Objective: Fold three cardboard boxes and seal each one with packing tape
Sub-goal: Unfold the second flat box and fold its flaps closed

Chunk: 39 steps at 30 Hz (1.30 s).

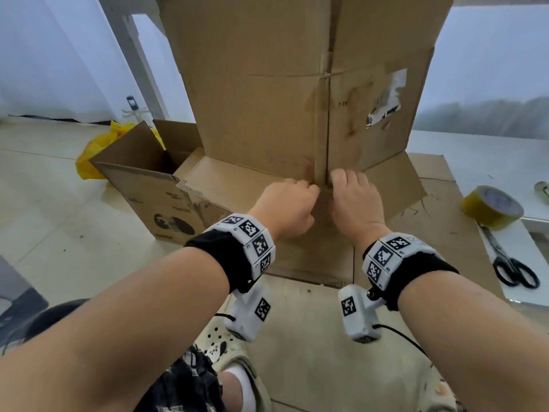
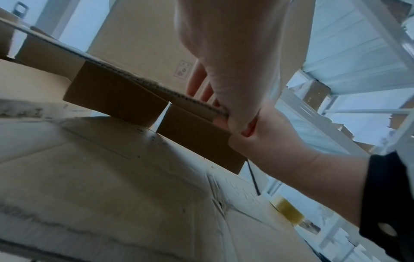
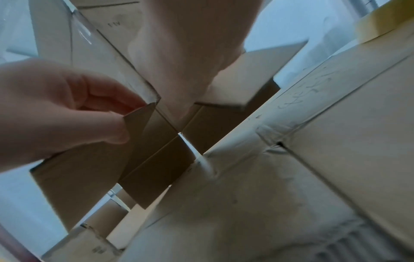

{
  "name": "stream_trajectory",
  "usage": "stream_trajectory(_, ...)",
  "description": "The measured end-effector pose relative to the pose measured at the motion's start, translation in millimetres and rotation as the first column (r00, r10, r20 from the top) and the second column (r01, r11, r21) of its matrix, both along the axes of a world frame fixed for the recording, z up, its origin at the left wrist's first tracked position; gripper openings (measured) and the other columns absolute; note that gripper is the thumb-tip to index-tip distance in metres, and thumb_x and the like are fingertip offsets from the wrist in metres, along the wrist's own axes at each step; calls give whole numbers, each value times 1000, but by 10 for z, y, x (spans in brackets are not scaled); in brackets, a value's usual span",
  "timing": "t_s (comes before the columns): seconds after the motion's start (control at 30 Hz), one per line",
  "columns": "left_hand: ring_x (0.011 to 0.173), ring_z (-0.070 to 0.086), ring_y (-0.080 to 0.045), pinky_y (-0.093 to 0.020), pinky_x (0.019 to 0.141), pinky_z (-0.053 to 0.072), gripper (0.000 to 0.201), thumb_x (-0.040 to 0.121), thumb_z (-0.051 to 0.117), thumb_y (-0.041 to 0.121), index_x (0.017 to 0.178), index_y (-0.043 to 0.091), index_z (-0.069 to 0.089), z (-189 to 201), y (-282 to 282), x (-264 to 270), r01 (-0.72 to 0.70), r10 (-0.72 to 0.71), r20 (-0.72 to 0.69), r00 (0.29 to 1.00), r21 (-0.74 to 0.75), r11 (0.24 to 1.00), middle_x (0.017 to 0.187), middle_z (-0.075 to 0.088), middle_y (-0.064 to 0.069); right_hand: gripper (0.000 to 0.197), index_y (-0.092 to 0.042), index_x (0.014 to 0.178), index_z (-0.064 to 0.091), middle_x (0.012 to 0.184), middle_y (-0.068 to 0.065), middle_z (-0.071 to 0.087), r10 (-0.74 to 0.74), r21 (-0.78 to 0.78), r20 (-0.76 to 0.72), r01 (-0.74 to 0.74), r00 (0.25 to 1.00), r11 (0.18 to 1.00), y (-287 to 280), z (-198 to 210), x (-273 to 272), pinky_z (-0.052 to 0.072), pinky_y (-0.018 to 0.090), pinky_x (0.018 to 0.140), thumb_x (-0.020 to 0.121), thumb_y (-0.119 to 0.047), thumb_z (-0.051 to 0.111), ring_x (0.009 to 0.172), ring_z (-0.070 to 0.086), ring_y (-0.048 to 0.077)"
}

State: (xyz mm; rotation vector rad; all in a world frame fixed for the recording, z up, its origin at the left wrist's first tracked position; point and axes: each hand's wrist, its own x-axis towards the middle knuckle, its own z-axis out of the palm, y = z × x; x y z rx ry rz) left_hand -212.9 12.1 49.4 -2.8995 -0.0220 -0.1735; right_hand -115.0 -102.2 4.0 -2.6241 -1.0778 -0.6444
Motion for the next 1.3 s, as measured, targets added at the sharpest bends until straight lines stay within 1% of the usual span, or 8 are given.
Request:
stream_trajectory(0.13,103,48,-26,-32,61,38,44,84,57,28,122,12,44,-256,-272,9,123,-123,-15,992,-8,992,119,45,-5,19,-1,94,58,91,20,63,82,-264,-165,-124,983,957,-378,-80,24,48,43,74,76,1,63,87,59,39)
stream_trajectory(0.27,114,46,-28,-38,82,45,53,89,51,46,130,13,44,-474,-280,5,160,-162,-11,987,-93,983,131,43,-8,13,-6,100,55,105,17,60,93,-365,-269,-190,959,911,-645,-72,62,39,37,89,87,-9,53,99,55,34)
stream_trajectory(0.53,142,18,-30,-51,115,12,73,89,49,57,146,19,23,633,14,172,195,51,778,626,-220,956,154,17,-13,12,-15,85,45,91,8,52,107,-307,-343,-219,933,926,-954,-215,73,37,30,81,86,-6,54,95,53,29)
stream_trajectory(0.73,147,5,-32,-55,115,-5,94,80,31,80,151,19,20,1084,-69,282,101,-31,563,826,-94,991,159,15,-9,7,-16,89,51,92,3,50,35,-318,-395,-173,918,932,-1104,-391,84,39,27,85,92,-9,50,98,54,24)
stream_trajectory(0.87,123,44,-29,-46,114,11,85,70,28,86,113,17,52,989,-102,327,195,-114,446,888,-138,971,117,53,-4,14,-13,103,55,98,3,58,-73,-312,-496,-99,865,945,-1230,-480,104,40,25,76,92,-7,47,91,57,23)
stream_trajectory(1.0,92,48,-26,-38,93,28,89,60,33,89,96,10,52,854,-111,399,157,-80,470,879,-127,979,94,50,-4,25,-13,113,53,87,0,61,-4,69,-677,69,736,995,-1195,-382,169,46,29,70,88,-13,55,81,60,22)
stream_trajectory(1.17,96,49,-24,-37,95,28,84,62,38,84,101,11,52,815,-73,466,113,-58,384,921,-122,986,96,47,-1,35,-18,126,42,103,1,53,298,739,-544,279,785,614,-1026,586,317,53,29,63,99,-39,44,92,57,21)
stream_trajectory(1.3,105,45,-21,-37,102,24,75,70,44,78,110,14,48,740,-111,527,93,-64,223,973,-119,989,100,36,5,51,-38,145,23,149,2,21,329,778,-423,152,844,610,-967,1359,299,30,28,103,98,-52,36,137,29,18)
